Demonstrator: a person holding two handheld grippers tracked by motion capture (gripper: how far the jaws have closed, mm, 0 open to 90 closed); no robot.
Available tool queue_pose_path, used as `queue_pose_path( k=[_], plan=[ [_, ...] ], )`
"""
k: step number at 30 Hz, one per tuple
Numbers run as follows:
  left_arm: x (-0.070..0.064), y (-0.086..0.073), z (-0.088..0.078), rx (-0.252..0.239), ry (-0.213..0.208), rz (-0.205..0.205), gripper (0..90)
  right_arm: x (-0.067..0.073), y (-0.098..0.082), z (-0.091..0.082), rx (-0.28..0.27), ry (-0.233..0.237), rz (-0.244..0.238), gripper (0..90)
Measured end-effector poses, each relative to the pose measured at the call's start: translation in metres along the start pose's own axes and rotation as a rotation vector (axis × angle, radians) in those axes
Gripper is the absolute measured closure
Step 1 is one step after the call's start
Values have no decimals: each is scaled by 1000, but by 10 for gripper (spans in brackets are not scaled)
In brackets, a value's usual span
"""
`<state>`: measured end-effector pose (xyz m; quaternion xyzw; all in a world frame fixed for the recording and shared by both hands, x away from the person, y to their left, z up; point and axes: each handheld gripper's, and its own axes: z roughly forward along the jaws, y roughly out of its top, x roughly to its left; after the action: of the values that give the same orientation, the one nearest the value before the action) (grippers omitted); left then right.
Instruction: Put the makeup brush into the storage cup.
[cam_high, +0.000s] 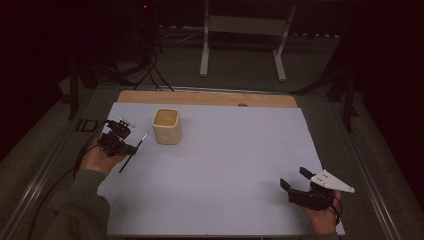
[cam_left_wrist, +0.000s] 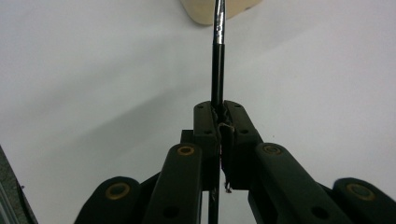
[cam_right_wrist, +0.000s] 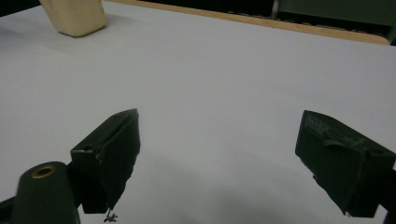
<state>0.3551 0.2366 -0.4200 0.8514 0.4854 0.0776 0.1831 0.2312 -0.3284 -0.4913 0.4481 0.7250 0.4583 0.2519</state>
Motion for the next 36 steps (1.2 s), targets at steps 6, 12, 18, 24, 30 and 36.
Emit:
queue_pose_path(
  k=[6,12,18,24,30,36],
  plan=[
    [1,-2,-6,-38,13,-11,864,0,0,0,-1,-1,0,138],
    [0,-2,-9,-61,28,-12,864,0,0,-1,-5,-1,-1,137],
    [-2,-3,-14,-103,44,-18,864,0,0,-1,-5,-1,0,138],
    [-3,-3,-17,-126,55,-15,864,0,0,-1,-5,0,-1,137],
    [-4,-2,-19,-153,69,-17,864,0,0,-1,-5,-1,-1,138],
    [-3,-3,-22,-186,81,-29,864,0,0,-1,-6,-1,0,137]
  ],
)
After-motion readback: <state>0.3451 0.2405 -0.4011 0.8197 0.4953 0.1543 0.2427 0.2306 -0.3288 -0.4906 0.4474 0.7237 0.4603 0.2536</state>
